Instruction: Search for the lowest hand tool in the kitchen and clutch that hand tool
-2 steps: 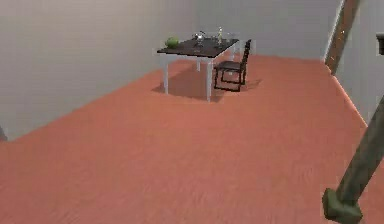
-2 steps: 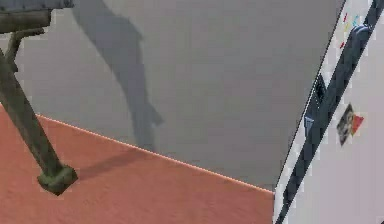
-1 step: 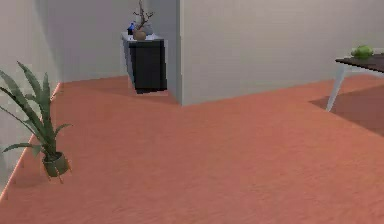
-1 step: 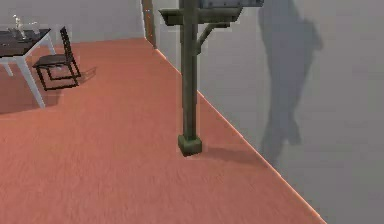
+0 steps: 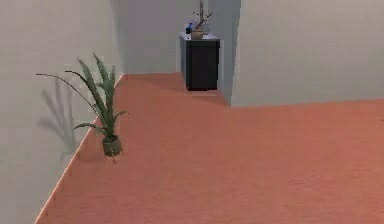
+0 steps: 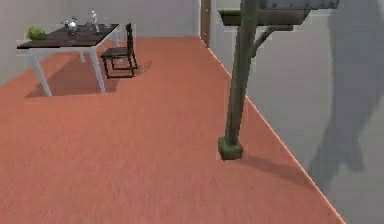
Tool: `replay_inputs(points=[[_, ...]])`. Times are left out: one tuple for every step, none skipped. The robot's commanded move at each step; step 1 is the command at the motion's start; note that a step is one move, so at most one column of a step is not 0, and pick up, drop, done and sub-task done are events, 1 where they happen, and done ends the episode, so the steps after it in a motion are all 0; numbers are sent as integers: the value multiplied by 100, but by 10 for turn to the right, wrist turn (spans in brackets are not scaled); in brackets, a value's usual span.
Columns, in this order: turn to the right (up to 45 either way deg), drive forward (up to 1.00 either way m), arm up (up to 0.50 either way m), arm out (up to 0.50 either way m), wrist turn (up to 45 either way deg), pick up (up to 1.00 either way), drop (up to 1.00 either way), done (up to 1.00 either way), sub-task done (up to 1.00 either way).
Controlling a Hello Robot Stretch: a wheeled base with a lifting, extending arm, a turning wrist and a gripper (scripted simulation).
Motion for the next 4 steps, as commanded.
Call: replay_inputs(points=[[0,100,0,0,0,0,0,0,0],[0,100,0,0,0,0,0,0,0],[-90,0,0,0,0,0,0,0,0],[0,20,0,0,0,0,0,0,0]])
